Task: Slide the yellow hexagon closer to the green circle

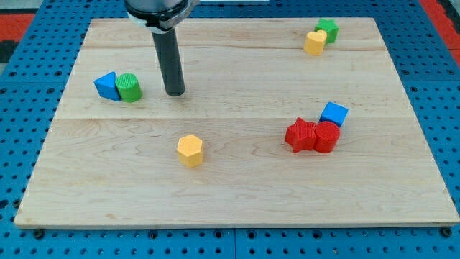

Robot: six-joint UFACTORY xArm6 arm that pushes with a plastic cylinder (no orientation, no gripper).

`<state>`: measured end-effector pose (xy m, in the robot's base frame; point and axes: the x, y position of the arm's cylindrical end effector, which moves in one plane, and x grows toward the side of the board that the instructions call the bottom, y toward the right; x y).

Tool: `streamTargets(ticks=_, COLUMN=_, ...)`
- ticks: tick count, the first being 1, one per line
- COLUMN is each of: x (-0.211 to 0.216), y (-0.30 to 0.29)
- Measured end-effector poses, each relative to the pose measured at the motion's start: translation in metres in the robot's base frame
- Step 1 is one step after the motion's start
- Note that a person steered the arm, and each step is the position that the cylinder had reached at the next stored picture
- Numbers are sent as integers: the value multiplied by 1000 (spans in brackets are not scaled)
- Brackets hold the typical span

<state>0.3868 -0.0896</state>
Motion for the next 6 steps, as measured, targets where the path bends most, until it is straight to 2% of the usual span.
streamTargets(ticks=1, x=21, y=44)
streamTargets(ticks=3, x=93, y=88)
streamTargets(ticks=4, x=127, y=85)
streamTargets(ticks=5, x=144, y=31)
streamTargets(ticks=6, x=92, y=-42)
